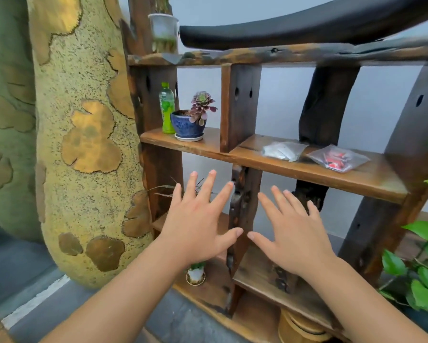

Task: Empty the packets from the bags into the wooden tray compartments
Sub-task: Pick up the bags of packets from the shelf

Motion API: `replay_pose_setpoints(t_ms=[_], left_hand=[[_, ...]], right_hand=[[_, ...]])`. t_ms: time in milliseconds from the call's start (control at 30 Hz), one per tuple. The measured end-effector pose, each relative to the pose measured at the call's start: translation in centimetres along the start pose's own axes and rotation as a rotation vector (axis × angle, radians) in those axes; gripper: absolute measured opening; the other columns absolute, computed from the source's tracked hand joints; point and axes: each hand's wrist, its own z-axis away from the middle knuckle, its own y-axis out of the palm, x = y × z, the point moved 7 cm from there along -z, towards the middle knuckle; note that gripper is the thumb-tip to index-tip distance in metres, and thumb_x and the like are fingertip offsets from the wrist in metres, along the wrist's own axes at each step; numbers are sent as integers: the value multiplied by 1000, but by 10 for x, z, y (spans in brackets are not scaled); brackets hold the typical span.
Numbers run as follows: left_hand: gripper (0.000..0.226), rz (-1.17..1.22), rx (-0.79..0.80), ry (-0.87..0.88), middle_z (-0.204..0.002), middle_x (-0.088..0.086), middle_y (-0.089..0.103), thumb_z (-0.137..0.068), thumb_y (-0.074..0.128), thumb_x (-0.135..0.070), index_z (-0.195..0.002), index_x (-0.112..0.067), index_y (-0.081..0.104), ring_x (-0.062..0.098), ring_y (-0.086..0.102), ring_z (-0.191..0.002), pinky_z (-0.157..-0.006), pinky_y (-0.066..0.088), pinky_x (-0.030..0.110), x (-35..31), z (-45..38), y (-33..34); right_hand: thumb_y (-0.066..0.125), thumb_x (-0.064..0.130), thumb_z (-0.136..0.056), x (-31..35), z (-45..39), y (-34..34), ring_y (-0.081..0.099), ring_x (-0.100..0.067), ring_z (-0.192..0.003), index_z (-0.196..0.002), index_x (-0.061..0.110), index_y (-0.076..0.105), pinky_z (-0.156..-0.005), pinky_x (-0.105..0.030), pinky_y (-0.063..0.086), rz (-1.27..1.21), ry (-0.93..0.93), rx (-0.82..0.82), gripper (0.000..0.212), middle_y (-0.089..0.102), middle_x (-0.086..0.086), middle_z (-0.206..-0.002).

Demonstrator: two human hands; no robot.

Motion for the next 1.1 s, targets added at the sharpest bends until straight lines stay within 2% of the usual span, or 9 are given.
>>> replay_pose_setpoints(t_ms=[233,367,533,700,833,967,1100], left_hand=[[88,108,34,187,-165,0,-16,-82,27,-80,-152,-42,-10,34,-13,-151,-119,2,57,17,-73,22],[89,174,20,310,-166,-1,-13,-81,30,-78,-153,-41,-7,32,-13,-151,-121,5,57,6,-117,29],[89,235,31,405,-166,-3,-12,-81,31,-78,-154,-41,-5,31,-12,-152,-121,8,58,-18,-168,42],[84,326,137,419,-166,-5,-8,-83,34,-76,-152,-45,-1,29,-8,-152,-120,11,59,-45,-222,62],[83,263,165,412,-167,-4,-2,-83,34,-76,-153,-43,3,31,-3,-153,-121,12,58,-62,-270,83],[79,307,239,354,-167,-2,3,-86,33,-75,-154,-43,8,29,1,-153,-120,12,57,-72,-312,109],[71,328,273,294,-167,-1,4,-89,31,-72,-153,-44,15,29,2,-153,-120,13,55,-74,-345,135]], right_hand=[[27,79,-84,-8,-43,-2,-3,-20,-153,-154,37,-3,-120,-53,5,34,218,-19,87,-5,4,-166],[29,77,-87,-27,-57,-6,-5,-19,-153,-154,37,-5,-120,-51,3,39,332,-12,85,-9,4,-165],[29,77,-86,-57,-70,-14,-3,-19,-153,-155,37,-1,-122,-53,7,66,436,13,85,-5,4,-166],[31,78,-85,-102,-87,-22,2,-20,-153,-154,37,7,-122,-51,10,46,522,30,83,1,5,-166],[37,75,-85,-145,-102,-10,11,-20,-152,-153,39,15,-120,-46,20,-40,556,8,80,9,5,-166],[39,72,-87,-186,-122,1,15,-24,-151,-152,40,16,-119,-47,28,-61,560,27,76,12,2,-165],[41,69,-88,-227,-146,14,23,-29,-148,-151,40,23,-114,-49,34,-133,638,30,71,18,1,-164]])
